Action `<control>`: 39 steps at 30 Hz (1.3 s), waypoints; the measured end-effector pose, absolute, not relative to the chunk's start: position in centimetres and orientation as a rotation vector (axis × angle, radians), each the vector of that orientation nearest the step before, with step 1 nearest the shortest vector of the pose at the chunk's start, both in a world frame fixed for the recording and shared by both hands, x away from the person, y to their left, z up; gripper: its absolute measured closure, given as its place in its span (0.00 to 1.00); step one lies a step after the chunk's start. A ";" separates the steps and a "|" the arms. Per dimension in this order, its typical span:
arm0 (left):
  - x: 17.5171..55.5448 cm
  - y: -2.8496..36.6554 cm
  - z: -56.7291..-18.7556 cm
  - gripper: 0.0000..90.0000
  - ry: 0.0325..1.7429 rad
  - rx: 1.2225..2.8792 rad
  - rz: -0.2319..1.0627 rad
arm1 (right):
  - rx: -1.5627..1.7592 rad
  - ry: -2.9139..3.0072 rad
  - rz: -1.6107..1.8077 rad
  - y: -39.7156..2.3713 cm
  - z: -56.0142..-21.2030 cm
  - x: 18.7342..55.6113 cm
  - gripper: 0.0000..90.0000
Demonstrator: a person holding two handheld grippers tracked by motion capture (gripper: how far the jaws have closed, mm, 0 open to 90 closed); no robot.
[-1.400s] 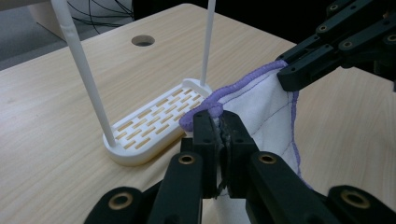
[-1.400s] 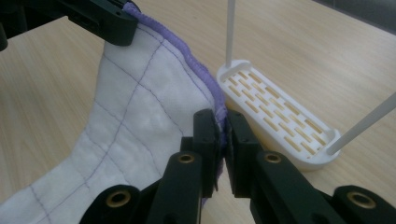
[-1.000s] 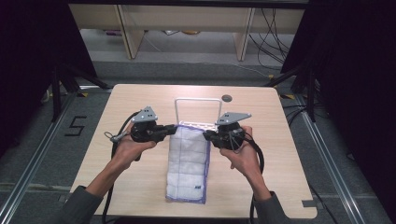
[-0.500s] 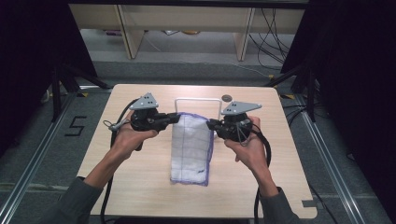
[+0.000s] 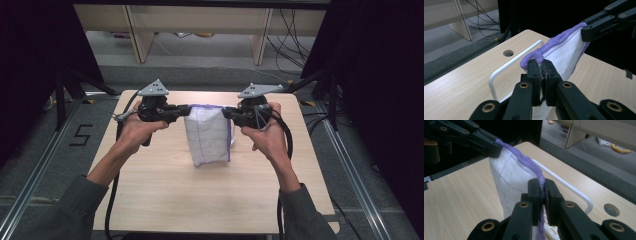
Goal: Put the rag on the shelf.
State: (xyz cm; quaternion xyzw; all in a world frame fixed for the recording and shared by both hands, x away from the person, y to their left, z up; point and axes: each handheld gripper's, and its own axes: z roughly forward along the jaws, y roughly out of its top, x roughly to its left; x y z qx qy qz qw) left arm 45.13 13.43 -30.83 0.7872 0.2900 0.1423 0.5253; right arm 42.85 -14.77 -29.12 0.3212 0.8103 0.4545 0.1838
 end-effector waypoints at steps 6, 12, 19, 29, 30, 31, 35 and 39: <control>46.0 13.6 -29.5 0.95 0.714 1.858 0.311 | 0.905 2.280 1.301 -14.9 -27.8 43.7 0.94; 46.8 13.5 -27.6 0.95 0.715 1.846 0.348 | 0.893 2.259 1.286 -14.7 -25.6 44.4 0.94; 48.5 13.3 -25.7 0.95 0.741 1.835 0.366 | 0.898 2.223 1.304 -14.7 -24.3 45.5 0.94; 50.6 12.5 -25.0 0.95 0.779 1.813 0.377 | 0.951 2.183 1.307 -15.0 -23.5 47.8 0.94; 50.8 12.5 -24.9 0.95 0.784 1.810 0.379 | 0.961 2.181 1.304 -15.1 -23.4 48.1 0.94; 51.1 12.3 -24.8 0.95 0.790 1.795 0.389 | 0.971 2.177 1.306 -15.1 -23.3 48.3 0.94; 52.1 11.9 -24.7 0.95 0.810 1.761 0.404 | 1.008 2.159 1.325 -15.2 -23.1 49.6 0.94; 53.5 11.5 -25.1 0.95 0.843 1.720 0.397 | 1.038 2.141 1.334 -15.5 -23.3 51.0 0.94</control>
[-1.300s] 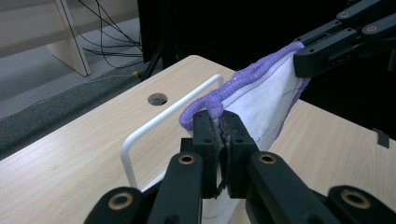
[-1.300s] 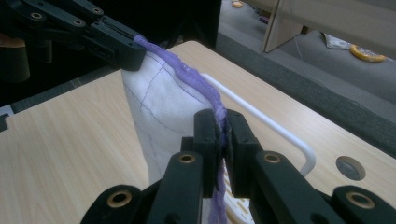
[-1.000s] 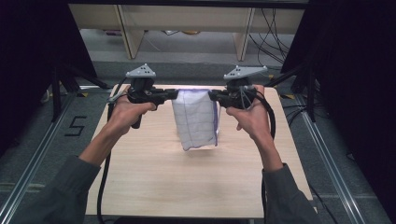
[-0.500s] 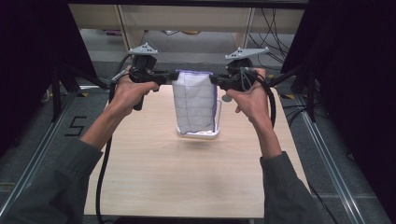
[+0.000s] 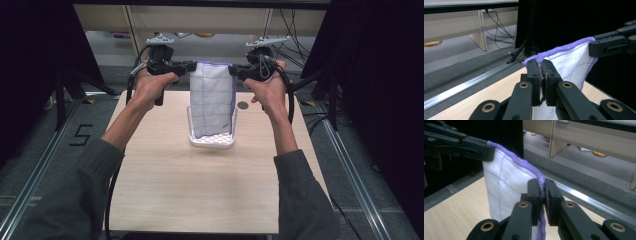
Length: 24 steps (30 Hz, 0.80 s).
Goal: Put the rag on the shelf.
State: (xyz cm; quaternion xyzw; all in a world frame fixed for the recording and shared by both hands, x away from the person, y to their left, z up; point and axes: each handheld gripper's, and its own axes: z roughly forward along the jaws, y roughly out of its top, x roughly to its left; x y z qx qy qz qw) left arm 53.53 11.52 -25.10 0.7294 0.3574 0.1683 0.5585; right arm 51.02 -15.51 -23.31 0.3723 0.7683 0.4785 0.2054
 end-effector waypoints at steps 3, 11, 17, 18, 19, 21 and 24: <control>54.5 11.3 -25.5 0.95 0.866 1.724 0.406 | 1.051 2.131 1.338 -15.6 -23.8 52.1 0.94; 57.5 11.0 -27.7 0.94 0.892 1.740 0.423 | 1.139 2.098 1.296 -14.8 -25.7 54.7 0.93; 58.6 11.0 -29.2 0.94 0.911 1.740 0.410 | 1.177 2.095 1.241 -14.3 -27.3 56.3 0.93; 58.8 11.0 -29.4 0.94 0.905 1.753 0.409 | 1.186 2.091 1.236 -14.2 -27.5 56.4 0.93; 58.9 10.9 -29.7 0.94 0.912 1.754 0.412 | 1.196 2.093 1.219 -14.1 -27.8 56.6 0.93; 59.2 10.9 -30.0 0.94 0.913 1.763 0.401 | 1.215 2.091 1.197 -14.0 -28.4 57.0 0.93; 59.4 10.7 -30.8 0.94 0.923 1.777 0.391 | 1.239 2.106 1.147 -13.9 -29.1 57.3 0.93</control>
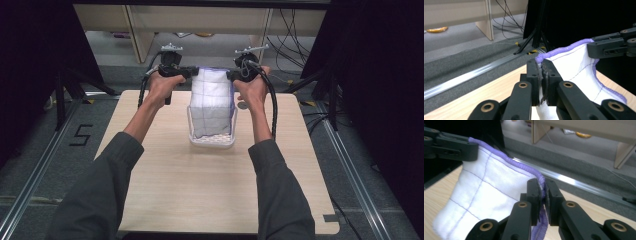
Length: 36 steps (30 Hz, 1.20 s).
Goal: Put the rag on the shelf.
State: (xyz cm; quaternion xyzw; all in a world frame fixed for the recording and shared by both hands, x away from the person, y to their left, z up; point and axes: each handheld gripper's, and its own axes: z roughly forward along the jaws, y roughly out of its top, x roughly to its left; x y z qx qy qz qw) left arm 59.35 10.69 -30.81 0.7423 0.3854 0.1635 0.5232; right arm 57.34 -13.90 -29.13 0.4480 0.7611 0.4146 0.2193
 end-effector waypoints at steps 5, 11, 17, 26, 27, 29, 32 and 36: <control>59.6 10.5 -31.9 0.94 0.942 1.787 0.366 | 1.271 2.134 1.057 -13.6 -30.7 57.8 0.93; 60.0 10.0 -33.7 0.94 0.987 1.833 0.342 | 1.298 2.173 0.984 -13.2 -32.4 58.3 0.92; 60.0 9.6 -34.8 0.92 1.016 1.836 0.306 | 1.315 2.198 0.904 -12.9 -33.8 58.6 0.89; 59.7 10.5 -34.9 0.71 1.058 1.841 0.278 | 1.336 2.169 0.905 -12.9 -33.6 58.5 0.73; 59.7 10.6 -34.7 0.70 1.054 1.839 0.275 | 1.326 2.177 0.917 -13.0 -33.4 58.5 0.73; 59.4 10.9 -34.4 0.70 1.045 1.846 0.275 | 1.343 2.169 0.935 -13.2 -33.2 58.4 0.71; 58.8 11.3 -34.0 0.68 1.041 1.848 0.265 | 1.356 2.175 0.941 -13.5 -33.0 58.1 0.69; 58.3 12.0 -34.0 0.67 1.040 1.866 0.266 | 1.344 2.176 0.970 -13.9 -32.5 57.8 0.67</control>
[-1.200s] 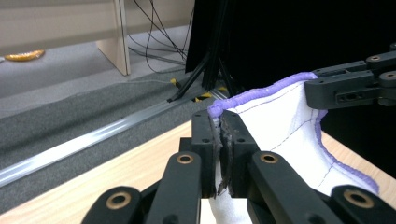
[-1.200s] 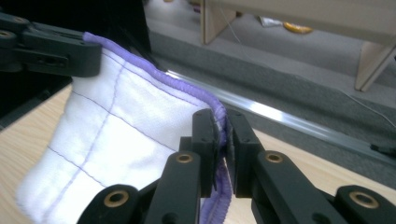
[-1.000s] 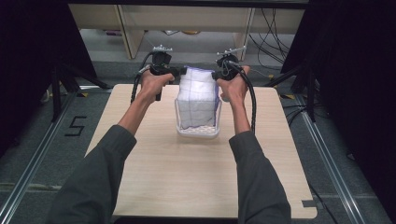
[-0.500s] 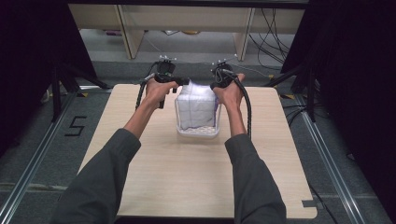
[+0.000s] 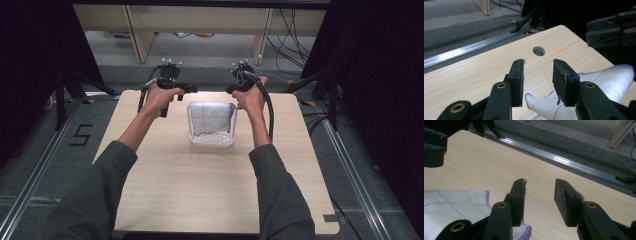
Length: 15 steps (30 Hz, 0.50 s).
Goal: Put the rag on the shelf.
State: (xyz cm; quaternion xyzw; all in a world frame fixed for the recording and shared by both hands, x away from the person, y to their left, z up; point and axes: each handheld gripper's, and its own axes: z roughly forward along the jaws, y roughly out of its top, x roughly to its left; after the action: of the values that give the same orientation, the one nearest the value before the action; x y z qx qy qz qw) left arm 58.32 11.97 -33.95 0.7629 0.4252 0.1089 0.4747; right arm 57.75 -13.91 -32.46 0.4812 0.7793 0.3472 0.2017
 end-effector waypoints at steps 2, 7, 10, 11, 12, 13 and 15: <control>58.1 12.4 -34.0 0.66 1.038 1.880 0.263 | 1.328 2.179 0.976 -14.1 -32.2 57.5 0.66; 57.2 13.2 -33.9 0.62 1.038 1.871 0.249 | 1.321 2.196 0.993 -14.3 -31.5 56.6 0.63; 56.6 13.7 -33.5 0.57 1.033 1.873 0.241 | 1.328 2.207 1.027 -14.5 -31.4 56.1 0.60; 56.3 13.9 -33.4 0.56 1.035 1.873 0.237 | 1.328 2.211 1.041 -14.7 -31.4 56.0 0.59; 56.1 14.0 -33.3 0.54 1.041 1.872 0.235 | 1.320 2.208 1.039 -14.8 -31.4 55.8 0.58; 55.8 14.2 -33.2 0.53 1.038 1.874 0.236 | 1.333 2.211 1.042 -14.8 -31.4 55.6 0.58; 55.4 14.5 -33.0 0.50 1.034 1.877 0.233 | 1.327 2.223 1.060 -14.9 -31.4 55.3 0.55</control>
State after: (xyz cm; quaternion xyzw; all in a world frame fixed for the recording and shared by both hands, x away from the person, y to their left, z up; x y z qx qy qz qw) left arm 55.36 14.55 -32.96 0.7670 0.4225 0.0952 0.4733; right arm 55.33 -14.93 -31.38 0.4673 0.7829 0.3733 0.1714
